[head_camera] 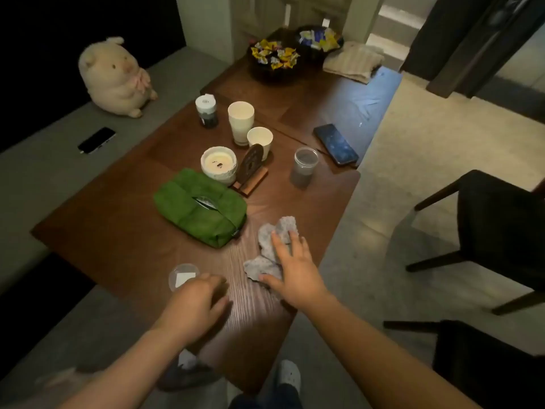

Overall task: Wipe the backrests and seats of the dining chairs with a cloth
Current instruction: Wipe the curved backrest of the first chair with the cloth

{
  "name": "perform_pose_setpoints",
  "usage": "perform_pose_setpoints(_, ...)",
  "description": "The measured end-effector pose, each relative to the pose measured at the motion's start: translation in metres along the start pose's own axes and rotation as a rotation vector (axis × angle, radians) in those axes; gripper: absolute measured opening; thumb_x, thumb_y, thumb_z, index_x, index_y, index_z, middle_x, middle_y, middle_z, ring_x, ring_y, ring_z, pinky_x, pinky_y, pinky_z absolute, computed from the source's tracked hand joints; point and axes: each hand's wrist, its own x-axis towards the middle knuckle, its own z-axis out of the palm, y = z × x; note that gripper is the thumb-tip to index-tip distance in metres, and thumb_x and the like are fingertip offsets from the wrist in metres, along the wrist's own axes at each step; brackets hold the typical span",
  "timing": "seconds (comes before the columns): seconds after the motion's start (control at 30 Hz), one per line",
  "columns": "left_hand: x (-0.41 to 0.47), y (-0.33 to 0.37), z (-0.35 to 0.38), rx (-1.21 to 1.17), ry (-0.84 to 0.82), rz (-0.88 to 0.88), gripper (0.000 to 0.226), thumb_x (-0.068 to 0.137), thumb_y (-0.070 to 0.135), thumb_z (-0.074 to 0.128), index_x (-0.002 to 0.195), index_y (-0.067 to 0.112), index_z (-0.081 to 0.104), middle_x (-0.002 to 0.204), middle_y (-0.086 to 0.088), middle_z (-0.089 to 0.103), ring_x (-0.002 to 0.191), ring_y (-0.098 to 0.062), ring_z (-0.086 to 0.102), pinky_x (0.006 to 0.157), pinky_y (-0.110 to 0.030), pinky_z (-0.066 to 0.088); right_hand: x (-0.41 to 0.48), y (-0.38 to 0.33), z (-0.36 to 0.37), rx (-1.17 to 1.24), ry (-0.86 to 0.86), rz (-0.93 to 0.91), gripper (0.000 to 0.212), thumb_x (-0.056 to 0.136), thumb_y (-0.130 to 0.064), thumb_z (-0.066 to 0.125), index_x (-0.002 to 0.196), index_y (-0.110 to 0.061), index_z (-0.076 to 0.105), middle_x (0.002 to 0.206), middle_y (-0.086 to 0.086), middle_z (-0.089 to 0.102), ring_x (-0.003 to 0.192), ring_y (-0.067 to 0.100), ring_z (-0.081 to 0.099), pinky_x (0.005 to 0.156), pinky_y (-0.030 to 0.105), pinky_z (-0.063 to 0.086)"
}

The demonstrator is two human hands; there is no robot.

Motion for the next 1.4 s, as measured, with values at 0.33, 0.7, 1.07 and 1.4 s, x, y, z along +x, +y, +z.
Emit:
perform_pose_setpoints(0.33,0.014,-0.022,0.006,-0.019,-0.006,-0.037,0.03,0.094,0.041,0.052,0.123,0.034,0.056,0.118,0.016,0.056,0.099,0.001,0.052,0.083,-0.016,0.044,0.049,0.004,0.045,-0.299,0.079,-0.022,0.072,0.09,-0.065,0.041,0.151,-0.033,0.02,0.162,0.008,0.008,0.146,0.032,0.009,0.112,0.054,0.018)
perform_pose_setpoints(0.7,0.021,-0.008,-0.008,0.004,-0.045,0.008,0.032,0.095,0.039,0.052,0.125,0.029,0.057,0.118,0.012,0.055,0.102,-0.003,0.052,0.087,-0.021,0.045,0.029,0.007,0.022,0.089,0.299,-0.01,0.041,0.09,-0.055,0.051,0.115,-0.024,0.061,0.105,0.002,0.053,0.095,0.018,0.053,0.074,0.031,0.049)
perform_pose_setpoints(1.07,0.023,0.086,-0.01,0.06,-0.14,0.252,0.034,0.095,0.033,0.056,0.126,0.021,0.057,0.119,0.001,0.057,0.105,-0.015,0.057,0.082,-0.018,0.037,-0.119,0.055,-0.017,0.31,0.577,0.386,0.03,0.09,-0.053,0.055,0.082,-0.024,0.058,0.078,-0.006,0.059,0.069,0.006,0.055,0.06,0.025,0.045)
perform_pose_setpoints(1.4,0.011,0.218,0.036,0.187,-0.281,0.557,0.042,0.097,0.036,0.051,0.137,0.02,0.05,0.132,0.001,0.053,0.12,-0.014,0.052,0.096,-0.02,0.037,-0.264,0.114,-0.026,0.46,0.867,0.655,0.049,0.091,-0.061,0.033,0.076,-0.021,0.056,0.069,-0.003,0.061,0.064,0.011,0.059,0.061,0.033,0.05)
